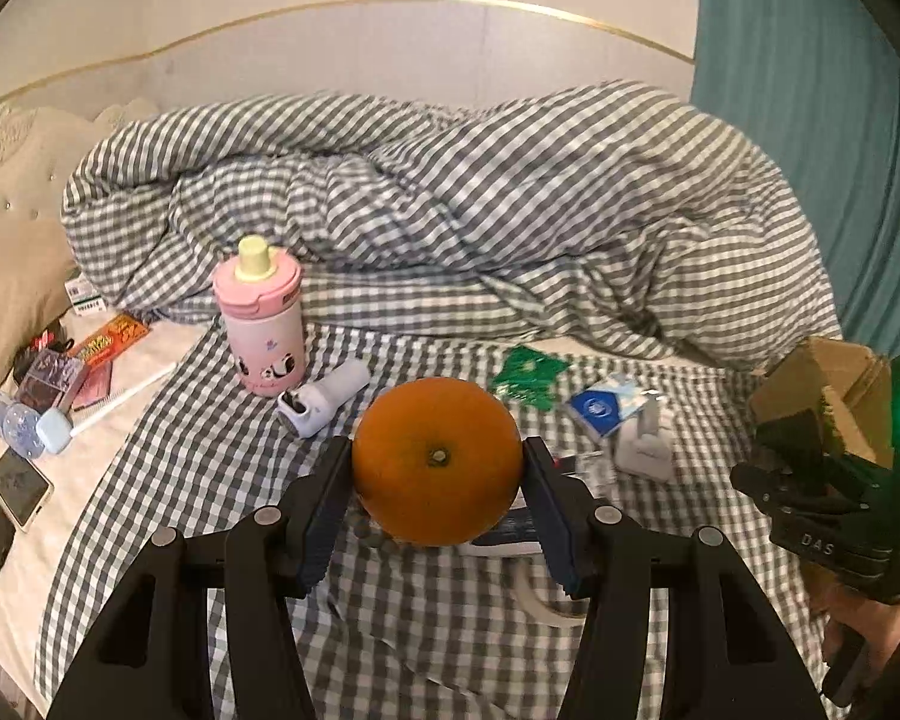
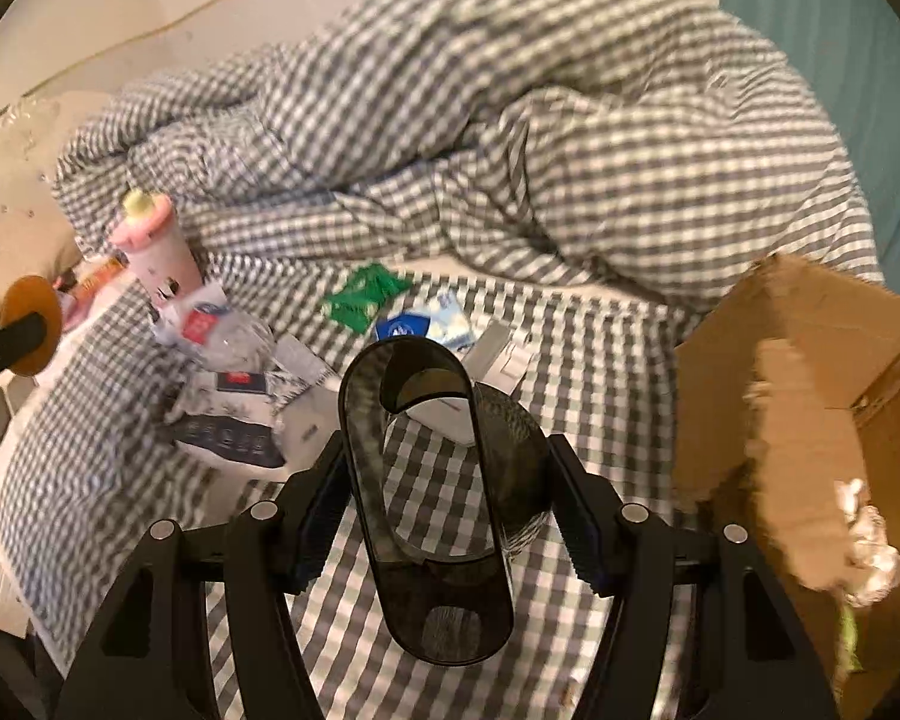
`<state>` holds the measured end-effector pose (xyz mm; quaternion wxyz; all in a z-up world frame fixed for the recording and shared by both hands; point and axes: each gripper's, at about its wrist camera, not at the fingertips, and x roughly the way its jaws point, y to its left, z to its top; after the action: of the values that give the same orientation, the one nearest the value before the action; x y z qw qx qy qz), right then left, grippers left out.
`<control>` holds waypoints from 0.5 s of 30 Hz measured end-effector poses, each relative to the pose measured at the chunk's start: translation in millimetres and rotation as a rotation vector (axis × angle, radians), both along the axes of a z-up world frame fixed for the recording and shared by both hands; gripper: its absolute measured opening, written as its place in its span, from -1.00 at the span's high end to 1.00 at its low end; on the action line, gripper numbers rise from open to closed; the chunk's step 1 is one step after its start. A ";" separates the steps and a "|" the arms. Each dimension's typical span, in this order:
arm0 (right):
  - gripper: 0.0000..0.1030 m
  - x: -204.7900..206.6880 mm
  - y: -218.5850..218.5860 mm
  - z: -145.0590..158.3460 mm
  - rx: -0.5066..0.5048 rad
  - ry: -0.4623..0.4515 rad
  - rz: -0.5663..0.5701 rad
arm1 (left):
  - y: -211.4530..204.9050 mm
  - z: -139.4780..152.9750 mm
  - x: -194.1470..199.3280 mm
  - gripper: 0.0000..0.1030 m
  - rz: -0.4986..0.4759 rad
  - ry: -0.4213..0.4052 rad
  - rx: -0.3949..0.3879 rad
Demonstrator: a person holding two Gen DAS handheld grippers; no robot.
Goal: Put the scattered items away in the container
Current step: 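Carry the orange and black cup with both tools over the cardboard box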
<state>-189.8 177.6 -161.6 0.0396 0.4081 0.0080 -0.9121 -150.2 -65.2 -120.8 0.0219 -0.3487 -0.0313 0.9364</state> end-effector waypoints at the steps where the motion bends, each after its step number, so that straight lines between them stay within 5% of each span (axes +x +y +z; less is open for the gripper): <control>1: -0.22 5.1 2.3 6.1 -0.003 0.011 -0.002 | 3.3 4.2 3.2 -0.11 -0.003 0.007 0.000; 15: -0.22 87.6 47.0 84.9 -0.023 0.173 -0.046 | 58.4 57.7 48.4 -0.11 -0.069 0.103 -0.020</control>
<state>-102.2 224.6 -76.7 0.0224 0.3272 -0.0085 -0.9447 -101.8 -6.7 -63.1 0.0524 -0.3013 -0.0088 0.9520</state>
